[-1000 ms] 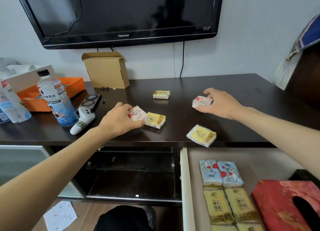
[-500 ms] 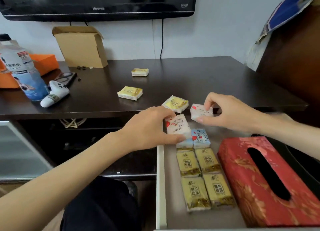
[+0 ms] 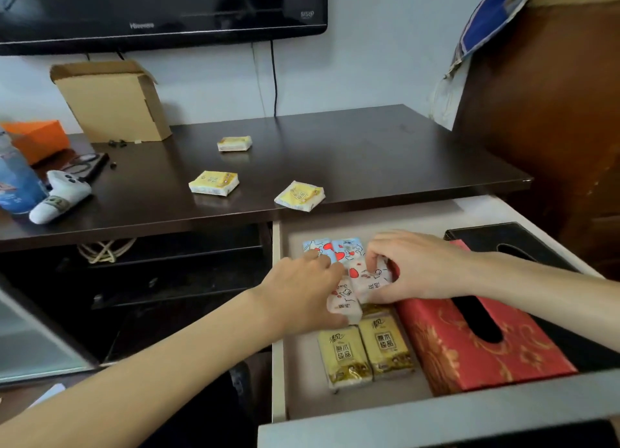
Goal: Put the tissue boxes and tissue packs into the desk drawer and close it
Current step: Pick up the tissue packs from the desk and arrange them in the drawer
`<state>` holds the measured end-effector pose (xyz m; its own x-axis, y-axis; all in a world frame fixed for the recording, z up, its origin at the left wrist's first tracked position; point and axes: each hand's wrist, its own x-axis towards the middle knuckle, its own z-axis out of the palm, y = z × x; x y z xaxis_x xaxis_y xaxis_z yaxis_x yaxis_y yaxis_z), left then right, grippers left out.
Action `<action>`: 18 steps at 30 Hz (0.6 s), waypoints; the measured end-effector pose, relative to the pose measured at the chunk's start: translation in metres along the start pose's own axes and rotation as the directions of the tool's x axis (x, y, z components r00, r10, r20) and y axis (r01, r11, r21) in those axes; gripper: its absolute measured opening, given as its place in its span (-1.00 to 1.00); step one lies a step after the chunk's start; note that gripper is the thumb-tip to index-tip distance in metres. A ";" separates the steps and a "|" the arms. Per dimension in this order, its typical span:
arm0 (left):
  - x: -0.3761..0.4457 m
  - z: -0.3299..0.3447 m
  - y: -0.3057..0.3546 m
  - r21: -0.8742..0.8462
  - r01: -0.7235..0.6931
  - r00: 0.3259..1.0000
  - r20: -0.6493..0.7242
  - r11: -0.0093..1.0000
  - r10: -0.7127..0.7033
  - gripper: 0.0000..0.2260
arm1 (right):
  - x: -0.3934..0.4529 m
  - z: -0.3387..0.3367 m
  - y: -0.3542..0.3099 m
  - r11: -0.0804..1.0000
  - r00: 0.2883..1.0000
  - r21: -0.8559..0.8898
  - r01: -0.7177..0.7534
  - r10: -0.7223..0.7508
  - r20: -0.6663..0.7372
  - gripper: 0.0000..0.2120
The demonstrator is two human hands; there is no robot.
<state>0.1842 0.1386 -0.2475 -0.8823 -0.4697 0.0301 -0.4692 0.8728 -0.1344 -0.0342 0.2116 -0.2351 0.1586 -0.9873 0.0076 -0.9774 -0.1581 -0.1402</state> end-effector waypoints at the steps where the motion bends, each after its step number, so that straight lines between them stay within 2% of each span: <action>1: -0.001 0.001 -0.001 0.007 0.001 1.000 0.001 1.000 -0.001 -0.47 | 0.000 0.001 -0.001 1.000 1.000 -0.017 0.006 -0.005 0.021 -0.48; 5: -0.003 0.007 -0.007 -0.042 0.024 1.000 -0.013 0.999 -0.024 -0.50 | -0.001 0.003 -0.003 0.997 0.997 -0.075 0.034 -0.029 0.072 -0.53; 11: -0.002 0.013 -0.010 -0.081 0.029 0.999 -0.011 0.996 -0.030 -0.52 | -0.001 0.007 -0.005 0.995 0.997 -0.085 0.047 -0.043 0.057 -0.55; 18: -0.002 0.015 -0.008 -0.051 0.024 1.000 -0.012 0.998 -0.025 -0.51 | -0.001 0.009 -0.009 0.993 0.995 -0.086 0.077 -0.071 0.068 -0.60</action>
<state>0.1897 0.1306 -0.2618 -0.8708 -0.4897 0.0449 -0.4917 0.8668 -0.0831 -0.0243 0.2145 -0.2432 0.2368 -0.9703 -0.0497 -0.9707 -0.2341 -0.0535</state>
